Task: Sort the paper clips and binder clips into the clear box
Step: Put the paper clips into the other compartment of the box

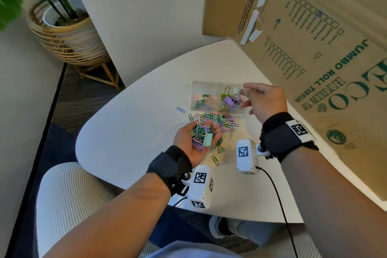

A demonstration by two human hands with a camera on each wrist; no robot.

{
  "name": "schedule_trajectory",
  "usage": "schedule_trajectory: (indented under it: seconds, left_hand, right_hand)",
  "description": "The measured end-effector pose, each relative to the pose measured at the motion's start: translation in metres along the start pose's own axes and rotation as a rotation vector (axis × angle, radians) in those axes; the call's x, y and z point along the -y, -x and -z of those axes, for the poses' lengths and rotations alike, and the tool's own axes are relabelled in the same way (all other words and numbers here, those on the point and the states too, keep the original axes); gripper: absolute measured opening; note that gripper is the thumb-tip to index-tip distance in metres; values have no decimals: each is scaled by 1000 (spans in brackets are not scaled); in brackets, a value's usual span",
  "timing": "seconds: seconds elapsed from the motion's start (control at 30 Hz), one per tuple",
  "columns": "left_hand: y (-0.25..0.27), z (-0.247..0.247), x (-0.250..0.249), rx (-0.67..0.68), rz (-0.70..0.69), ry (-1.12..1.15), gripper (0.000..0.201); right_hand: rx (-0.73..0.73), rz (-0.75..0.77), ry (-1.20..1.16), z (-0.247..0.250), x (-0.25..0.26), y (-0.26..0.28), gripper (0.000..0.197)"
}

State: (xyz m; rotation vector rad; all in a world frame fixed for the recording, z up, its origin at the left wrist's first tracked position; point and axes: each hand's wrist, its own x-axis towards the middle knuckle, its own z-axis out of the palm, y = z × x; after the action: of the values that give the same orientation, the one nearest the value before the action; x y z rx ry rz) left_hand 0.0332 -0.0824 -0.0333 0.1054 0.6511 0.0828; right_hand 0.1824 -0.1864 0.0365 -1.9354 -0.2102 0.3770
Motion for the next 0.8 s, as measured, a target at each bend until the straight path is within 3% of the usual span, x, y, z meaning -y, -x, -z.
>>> schedule_trajectory:
  seconds: [0.27,0.47,0.67,0.8]
  left_hand:
    - [0,-2,-1,-5,-16,-12,42]
    - [0,-4,1,-12,-15,-33,40]
    - [3,-14,-6,2,8,-34,42]
    - [9,-21,-6,32,30,-12,44]
  right_hand:
    - [62,65,161,-2,-13,11,19]
    - [439,99,241,-7,-14,44,12]
    - [446,359,391,-14,-8,61,27]
    - [548,402,555,-21,-12,62,39]
